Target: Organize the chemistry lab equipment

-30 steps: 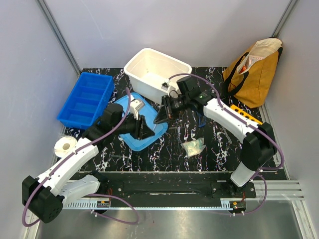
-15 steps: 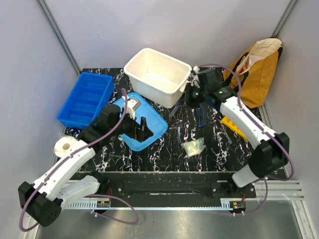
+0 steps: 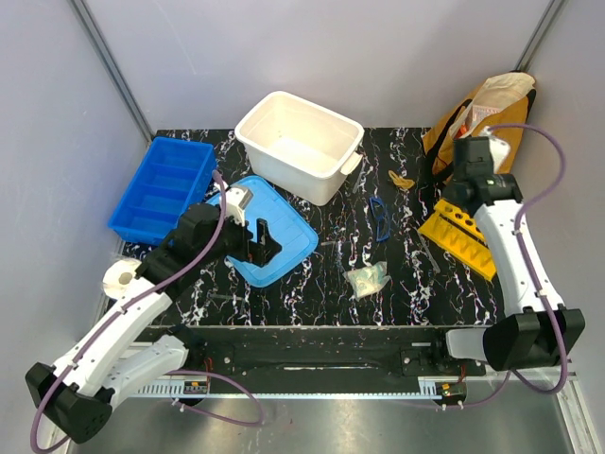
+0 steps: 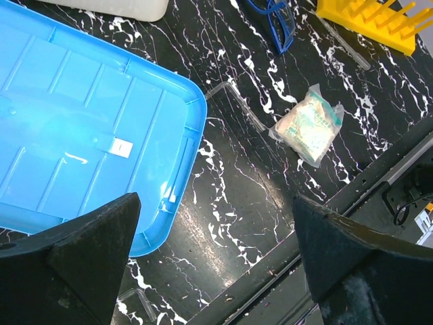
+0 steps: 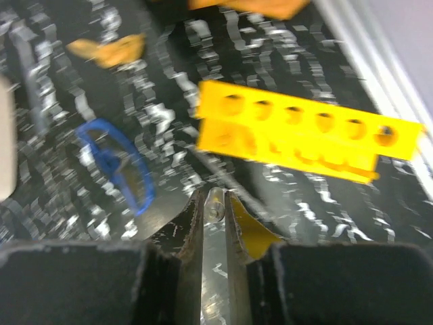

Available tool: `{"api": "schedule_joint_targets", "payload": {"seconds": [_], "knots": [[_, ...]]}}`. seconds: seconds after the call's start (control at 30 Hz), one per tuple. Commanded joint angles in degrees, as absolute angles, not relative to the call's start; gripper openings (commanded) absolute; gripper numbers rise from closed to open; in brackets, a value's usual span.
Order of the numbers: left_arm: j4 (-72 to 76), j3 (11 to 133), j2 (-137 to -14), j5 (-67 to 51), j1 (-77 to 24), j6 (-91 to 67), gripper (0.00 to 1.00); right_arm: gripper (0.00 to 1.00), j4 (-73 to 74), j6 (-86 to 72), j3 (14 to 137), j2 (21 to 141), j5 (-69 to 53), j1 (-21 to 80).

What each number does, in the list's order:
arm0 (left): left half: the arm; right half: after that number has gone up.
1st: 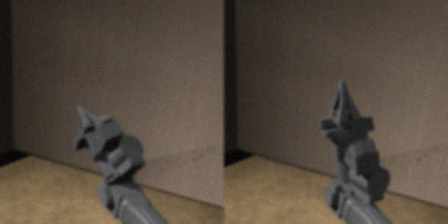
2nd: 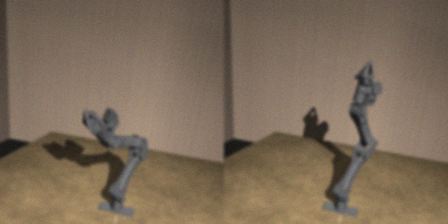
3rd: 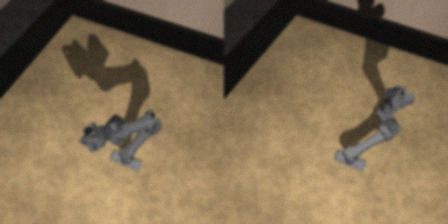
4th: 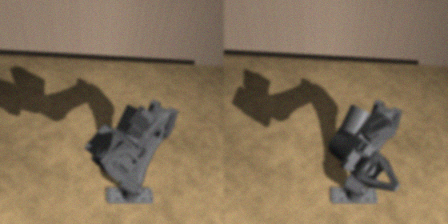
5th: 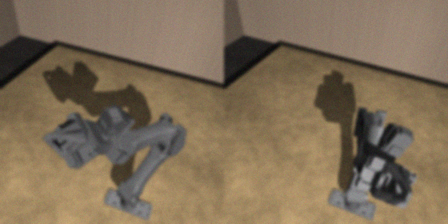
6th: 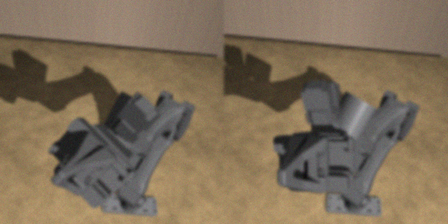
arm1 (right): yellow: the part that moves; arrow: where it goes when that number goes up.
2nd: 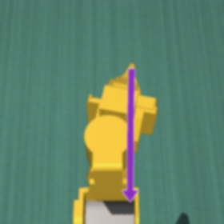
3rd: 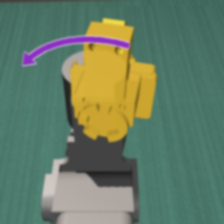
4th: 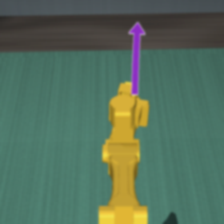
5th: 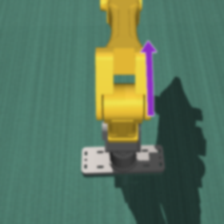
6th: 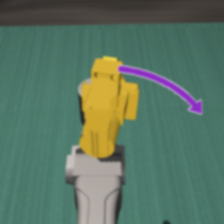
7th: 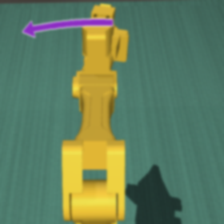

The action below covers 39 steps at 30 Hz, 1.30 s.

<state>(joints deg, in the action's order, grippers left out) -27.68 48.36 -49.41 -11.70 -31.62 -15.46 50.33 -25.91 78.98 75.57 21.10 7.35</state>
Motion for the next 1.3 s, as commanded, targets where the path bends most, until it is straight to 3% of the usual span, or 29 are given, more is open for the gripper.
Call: {"api": "schedule_joint_targets", "payload": {"seconds": [0.0, 0.43, 1.27], "knots": [[-26.19, 48.16, -46.76, -10.38, -31.82, -15.82, 0.99, 0.18, 52.82, -24.17, 77.26, 73.47, 30.58, 0.89], [-27.16, 47.81, -44.38, -5.45, -33.57, -15.21, 0.99, 0.18, 44.14, -26.19, 68.03, 72.25, 31.99, -3.25], [-27.16, 47.64, -43.95, -3.87, -33.93, -15.21, 0.99, 0.18, 35.69, -27.6, 63.11, 76.03, 30.06, -3.34]]}}
